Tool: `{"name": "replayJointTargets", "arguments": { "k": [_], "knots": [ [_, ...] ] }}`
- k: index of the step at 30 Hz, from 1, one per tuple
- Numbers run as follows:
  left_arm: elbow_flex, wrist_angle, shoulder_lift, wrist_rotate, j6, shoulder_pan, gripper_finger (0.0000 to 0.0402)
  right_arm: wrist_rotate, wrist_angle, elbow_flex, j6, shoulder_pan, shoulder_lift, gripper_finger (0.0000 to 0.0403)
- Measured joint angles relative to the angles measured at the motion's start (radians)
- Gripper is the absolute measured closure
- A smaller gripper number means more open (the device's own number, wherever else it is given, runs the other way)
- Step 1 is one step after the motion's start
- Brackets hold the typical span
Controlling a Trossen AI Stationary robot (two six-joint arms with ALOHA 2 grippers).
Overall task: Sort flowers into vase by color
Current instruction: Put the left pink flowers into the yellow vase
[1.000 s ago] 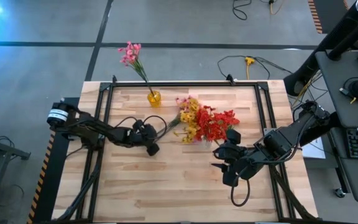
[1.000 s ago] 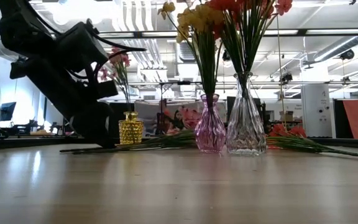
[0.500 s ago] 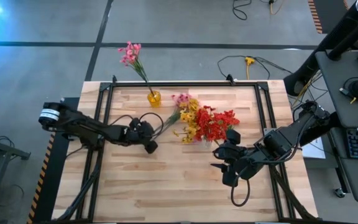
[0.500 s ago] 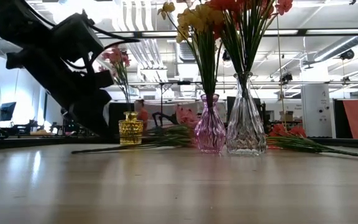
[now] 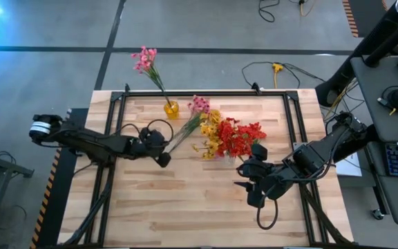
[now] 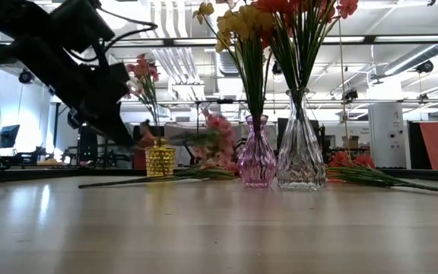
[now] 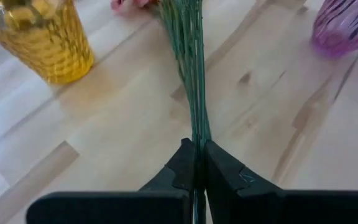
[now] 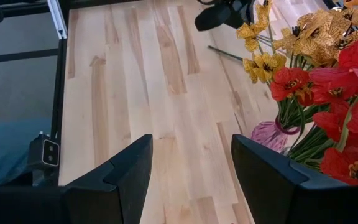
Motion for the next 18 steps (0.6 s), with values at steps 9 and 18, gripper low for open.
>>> {"name": "replayJointTargets", "arguments": {
  "k": [9,18],
  "knots": [
    [0.0,-0.057,-0.148,-0.037,0.004,-0.002,0.0399,0.003,0.001,0.0,-0.003,0.0,0.0,0.0193],
    [0.003,-0.052,-0.315,-0.076,0.067,-0.028,0.0399,0.02,0.002,0.0,-0.03,0.0,0.0,0.0193]
  ]
}}
